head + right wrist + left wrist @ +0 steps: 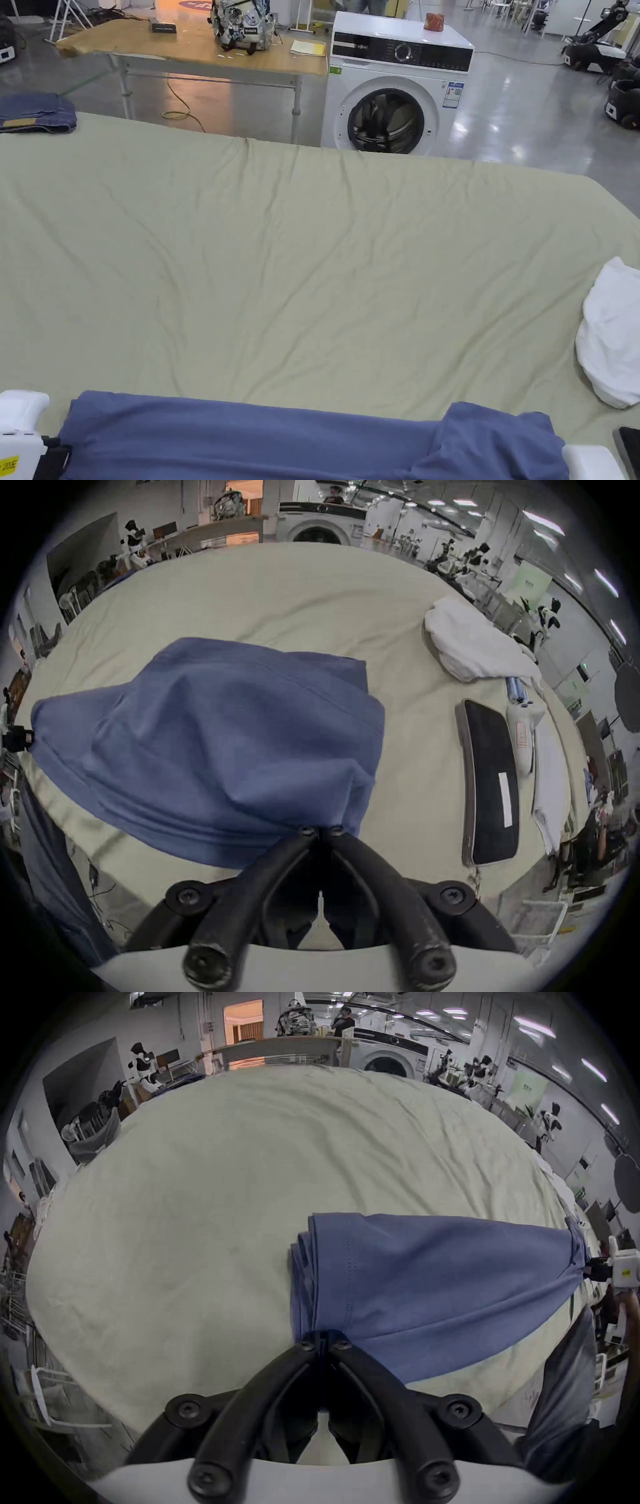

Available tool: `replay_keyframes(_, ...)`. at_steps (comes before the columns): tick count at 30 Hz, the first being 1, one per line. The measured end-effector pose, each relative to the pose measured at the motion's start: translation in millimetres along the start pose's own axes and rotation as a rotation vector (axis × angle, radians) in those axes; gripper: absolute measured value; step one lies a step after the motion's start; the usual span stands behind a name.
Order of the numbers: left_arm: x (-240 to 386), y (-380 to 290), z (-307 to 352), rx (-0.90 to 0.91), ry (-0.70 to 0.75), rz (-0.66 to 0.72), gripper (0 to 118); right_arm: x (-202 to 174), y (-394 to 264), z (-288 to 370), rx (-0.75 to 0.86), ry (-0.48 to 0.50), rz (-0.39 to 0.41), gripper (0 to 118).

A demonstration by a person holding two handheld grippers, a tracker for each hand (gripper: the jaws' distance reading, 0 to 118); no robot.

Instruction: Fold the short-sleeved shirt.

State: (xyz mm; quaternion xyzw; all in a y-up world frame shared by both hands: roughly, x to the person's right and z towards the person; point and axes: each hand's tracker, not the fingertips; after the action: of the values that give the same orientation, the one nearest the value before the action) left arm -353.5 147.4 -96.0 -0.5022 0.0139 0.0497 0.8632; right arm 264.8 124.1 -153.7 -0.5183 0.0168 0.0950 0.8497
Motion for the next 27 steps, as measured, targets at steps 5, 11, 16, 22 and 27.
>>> replay_keyframes(5, -3.2, 3.6, 8.7, 0.013, -0.016, 0.022, 10, 2.8, 5.7, 10.7, -0.008, -0.009, 0.004, 33)
replay_keyframes(11, 4.2, 23.0, 39.4, 0.164, -0.048, 0.07, 61, 5.4, 29.1, 55.4, 0.136, -0.071, -0.064, 74)
replay_keyframes(16, 33.9, 46.0, 54.6, 0.362, -0.032, 0.007, 61, -13.7, 52.0, 71.7, 0.338, -0.109, -0.098, 74)
replay_keyframes(22, 77.1, 66.3, 63.2, 0.583, 0.005, -0.05, 60, -54.3, 73.4, 83.8, 0.616, -0.023, -0.184, 62)
replay_keyframes(27, 104.4, 74.9, 67.1, 0.76, 0.056, -0.104, 23, -91.3, 86.4, 97.2, 0.827, 0.037, -0.204, 16)
